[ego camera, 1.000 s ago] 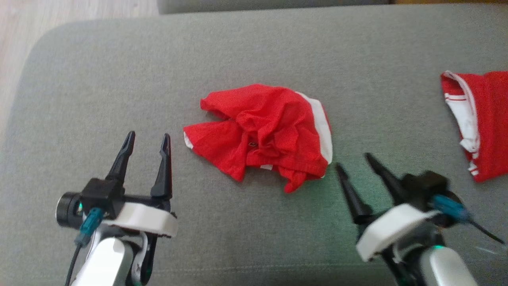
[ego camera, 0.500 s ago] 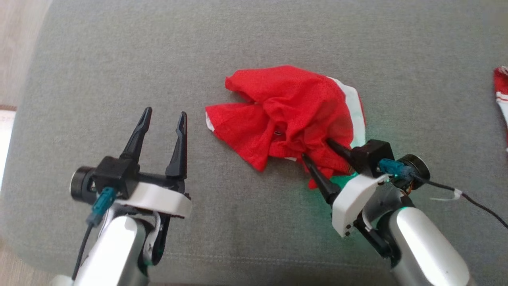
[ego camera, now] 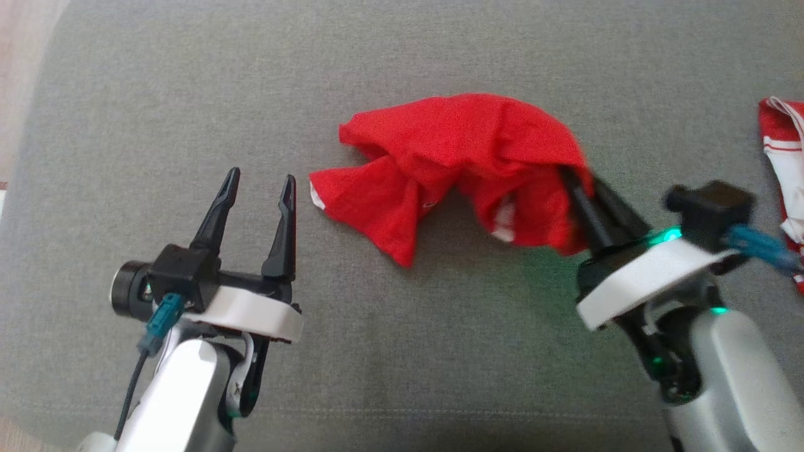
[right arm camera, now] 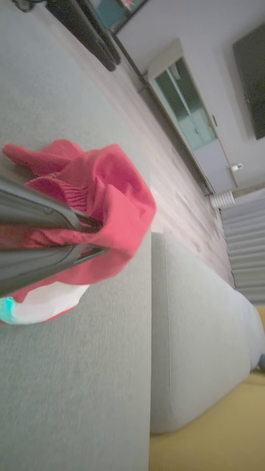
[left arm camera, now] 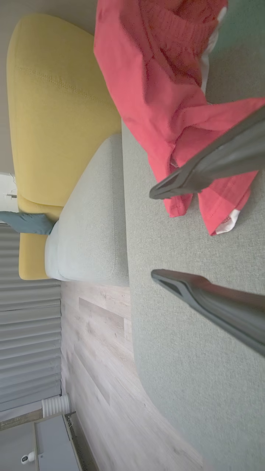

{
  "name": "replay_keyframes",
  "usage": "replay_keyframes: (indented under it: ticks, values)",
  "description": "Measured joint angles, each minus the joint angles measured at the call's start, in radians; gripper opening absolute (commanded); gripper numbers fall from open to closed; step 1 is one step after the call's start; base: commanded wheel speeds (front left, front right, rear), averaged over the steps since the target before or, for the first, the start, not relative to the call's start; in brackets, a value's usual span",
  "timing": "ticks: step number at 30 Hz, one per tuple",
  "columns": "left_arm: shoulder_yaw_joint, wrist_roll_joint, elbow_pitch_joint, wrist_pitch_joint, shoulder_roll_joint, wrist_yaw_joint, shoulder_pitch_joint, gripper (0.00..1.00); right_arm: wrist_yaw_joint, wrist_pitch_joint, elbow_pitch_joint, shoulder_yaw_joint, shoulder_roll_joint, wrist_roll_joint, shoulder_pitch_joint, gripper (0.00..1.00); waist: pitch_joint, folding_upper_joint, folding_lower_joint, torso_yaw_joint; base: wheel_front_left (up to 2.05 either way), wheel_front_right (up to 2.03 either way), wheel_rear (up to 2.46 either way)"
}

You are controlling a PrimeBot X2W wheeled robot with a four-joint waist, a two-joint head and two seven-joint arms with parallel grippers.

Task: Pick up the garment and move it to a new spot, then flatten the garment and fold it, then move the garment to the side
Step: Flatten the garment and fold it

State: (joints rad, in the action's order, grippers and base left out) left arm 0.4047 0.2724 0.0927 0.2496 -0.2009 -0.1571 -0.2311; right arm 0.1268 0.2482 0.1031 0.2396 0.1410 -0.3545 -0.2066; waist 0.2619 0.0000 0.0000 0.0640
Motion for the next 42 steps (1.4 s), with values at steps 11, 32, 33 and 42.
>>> replay_keyframes:
  ticks: [11,32,33,42]
  values:
    - [0.0,-0.008,-0.007,0.0,0.001,0.014,-0.015,1.0,0.0,0.051,-0.091,-0.316,-0.039,-0.05,0.034,0.0,0.057,0.0,0.0001,-0.003,0.0,0.0,0.0]
    - [-0.032,-0.01,0.011,0.0,-0.008,0.001,0.049,1.0,0.0,-0.209,-0.002,-0.299,0.0,0.12,0.23,1.0,-0.047,0.0,0.0,-0.044,0.0,0.0,0.0]
    - [-0.033,-0.008,0.011,0.0,-0.01,-0.003,0.056,1.0,0.0,-0.215,0.024,-0.295,-0.001,0.134,0.235,1.0,-0.055,0.0,0.0,-0.047,0.0,0.0,0.0]
    - [-0.036,-0.005,0.003,-0.003,-0.023,-0.021,0.127,1.0,0.0,-0.21,0.12,-0.244,-0.028,0.169,0.248,1.0,-0.121,0.0,0.0,-0.068,0.0,0.0,0.0]
